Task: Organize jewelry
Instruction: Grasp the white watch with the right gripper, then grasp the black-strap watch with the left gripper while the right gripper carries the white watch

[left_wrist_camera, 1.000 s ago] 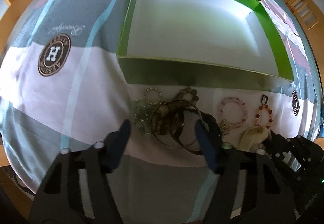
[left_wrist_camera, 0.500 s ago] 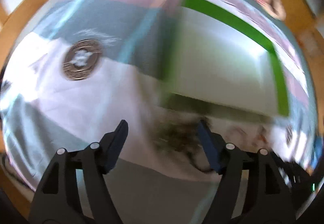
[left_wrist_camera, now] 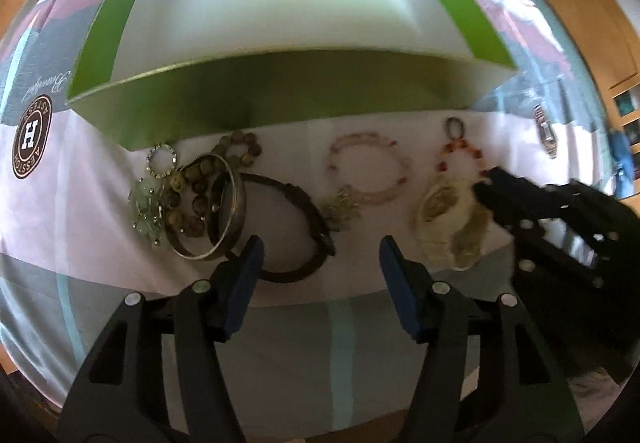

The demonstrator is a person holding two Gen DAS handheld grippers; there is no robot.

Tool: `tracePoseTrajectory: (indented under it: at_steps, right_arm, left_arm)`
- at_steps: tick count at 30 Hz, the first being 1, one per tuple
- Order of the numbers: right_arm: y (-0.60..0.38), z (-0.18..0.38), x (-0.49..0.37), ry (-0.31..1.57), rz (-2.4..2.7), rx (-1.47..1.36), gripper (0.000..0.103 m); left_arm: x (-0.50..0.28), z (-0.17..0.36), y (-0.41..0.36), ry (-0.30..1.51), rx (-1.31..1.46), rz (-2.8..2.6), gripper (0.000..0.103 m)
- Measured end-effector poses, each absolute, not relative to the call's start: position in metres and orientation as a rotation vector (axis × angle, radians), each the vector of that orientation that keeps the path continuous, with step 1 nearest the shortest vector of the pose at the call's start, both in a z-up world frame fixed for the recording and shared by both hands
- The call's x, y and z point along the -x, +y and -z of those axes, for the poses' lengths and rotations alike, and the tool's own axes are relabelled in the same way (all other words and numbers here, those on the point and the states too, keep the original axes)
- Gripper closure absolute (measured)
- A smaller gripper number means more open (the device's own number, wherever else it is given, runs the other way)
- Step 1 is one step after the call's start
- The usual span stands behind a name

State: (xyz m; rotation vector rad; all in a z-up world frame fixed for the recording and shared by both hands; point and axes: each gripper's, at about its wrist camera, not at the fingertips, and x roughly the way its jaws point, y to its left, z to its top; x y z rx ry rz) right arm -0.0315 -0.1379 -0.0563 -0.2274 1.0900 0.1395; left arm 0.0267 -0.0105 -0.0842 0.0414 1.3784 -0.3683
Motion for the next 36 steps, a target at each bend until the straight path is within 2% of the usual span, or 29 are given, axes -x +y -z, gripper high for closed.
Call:
tracePoseTrajectory:
  at_steps: [3,5,6,7,8,10,13,21,26,31,36]
  right_arm:
    - [-0.135,0.061,0.032,1.098,-0.131,0.251,0.083]
    - [-0.133,0.068,0.031,1.123,-0.132,0.253,0.083]
    - [-0.132,0.070,0.031,1.131,-0.134,0.255,0.083]
    - [-0.132,0.071,0.030,1.134,-0.138,0.257,0.083]
    - [-0.130,0.072,0.031,1.135,-0.146,0.263,0.083]
    - [-0.129,0.070,0.032,1.116,-0.145,0.278,0.094]
    - [-0.130,0.064,0.032,1.092,-0.167,0.249,0.096]
    - [-0.153,0.044,0.027,1.016,-0.118,0.147,0.096]
    - [-0.158,0.040,0.028,0.999,-0.087,0.126,0.096]
    - [-0.159,0.026,0.034,0.926,-0.101,0.092,0.096]
    - [-0.152,0.032,0.033,0.950,-0.108,0.119,0.096]
  left_arm:
    - [-0.020,0.089,-0.009,1.381,-0.086,0.344,0.045]
    - [-0.020,0.094,-0.012,1.378,-0.116,0.327,0.060]
    - [-0.021,0.097,-0.018,1.373,-0.124,0.318,0.074]
    - [-0.021,0.096,-0.018,1.369,-0.119,0.321,0.085]
    - [-0.022,0.095,-0.017,1.366,-0.111,0.330,0.091]
    - [-0.021,0.086,-0.016,1.333,-0.103,0.337,0.092]
    - [-0.020,0.068,-0.011,1.278,-0.065,0.376,0.092]
    - [-0.025,0.019,0.027,1.166,0.144,0.493,0.092]
    - [-0.028,0.010,0.042,1.130,0.192,0.494,0.092]
    - [-0.020,-0.006,0.032,1.046,0.195,0.569,0.092]
    - [-0.009,-0.011,0.009,1.014,0.153,0.643,0.092]
